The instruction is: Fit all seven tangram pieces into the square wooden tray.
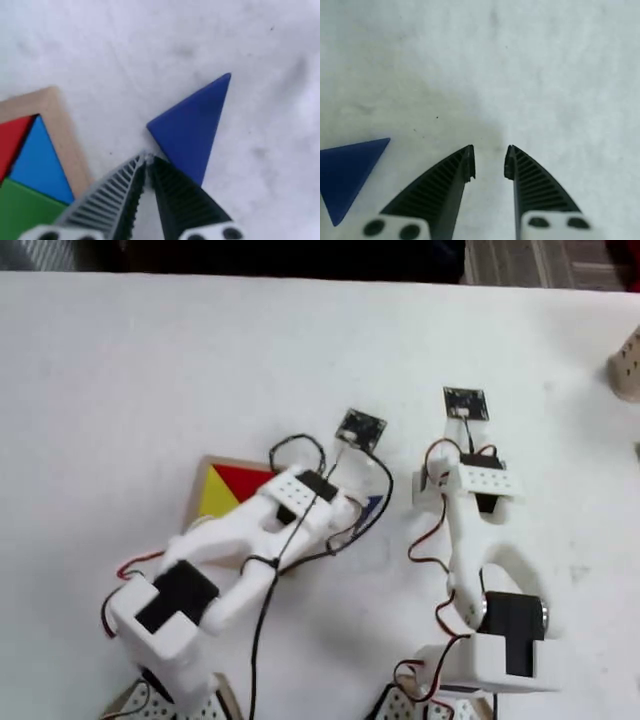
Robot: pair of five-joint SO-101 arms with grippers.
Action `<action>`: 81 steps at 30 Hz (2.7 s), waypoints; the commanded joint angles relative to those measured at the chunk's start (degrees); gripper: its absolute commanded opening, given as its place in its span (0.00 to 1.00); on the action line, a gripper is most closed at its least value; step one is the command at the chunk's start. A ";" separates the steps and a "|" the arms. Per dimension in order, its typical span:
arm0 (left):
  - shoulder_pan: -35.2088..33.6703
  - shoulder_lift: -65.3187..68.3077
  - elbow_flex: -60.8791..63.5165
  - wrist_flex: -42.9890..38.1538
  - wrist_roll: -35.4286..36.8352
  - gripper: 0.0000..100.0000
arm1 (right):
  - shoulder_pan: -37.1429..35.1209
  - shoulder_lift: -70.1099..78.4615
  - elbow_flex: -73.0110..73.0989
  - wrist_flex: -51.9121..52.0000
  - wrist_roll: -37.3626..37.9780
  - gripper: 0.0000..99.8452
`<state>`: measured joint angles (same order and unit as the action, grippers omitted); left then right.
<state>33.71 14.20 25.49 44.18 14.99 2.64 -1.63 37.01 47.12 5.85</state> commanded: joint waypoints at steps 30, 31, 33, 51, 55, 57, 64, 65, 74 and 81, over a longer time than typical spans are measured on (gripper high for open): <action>-0.92 -2.86 -1.49 -4.22 5.36 0.27 | 3.30 -1.45 -5.01 2.86 -1.05 0.11; -0.92 -1.63 -3.08 -2.73 5.36 0.27 | 3.30 -1.36 -5.01 2.86 -1.05 0.11; -0.66 0.13 -5.27 -0.09 6.51 0.27 | 3.21 -1.27 -5.01 2.86 -1.05 0.11; 3.74 3.91 -9.23 1.85 8.53 0.17 | 2.59 -1.19 -4.92 2.59 -0.97 0.11; 3.82 3.91 -9.14 0.97 3.96 0.14 | 2.59 -1.19 -4.92 2.59 -0.97 0.11; 4.18 3.91 -9.14 0.97 3.60 0.12 | 2.59 -1.19 -4.92 2.59 -0.97 0.11; 5.05 3.65 -8.97 1.23 0.88 0.02 | 2.59 -1.19 -4.92 2.51 -0.97 0.11; 5.05 3.65 -8.88 1.23 0.88 0.03 | 2.59 -1.19 -4.92 2.51 -0.97 0.11; 0.75 1.71 -11.96 11.34 -3.96 0.02 | 2.59 -1.19 -4.92 2.51 -1.23 0.11; -7.16 -7.25 -12.04 18.64 -13.27 0.02 | 2.95 -1.80 -5.27 3.30 -1.58 0.11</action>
<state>29.41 12.97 15.74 60.44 3.91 5.54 -1.63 34.46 49.67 5.05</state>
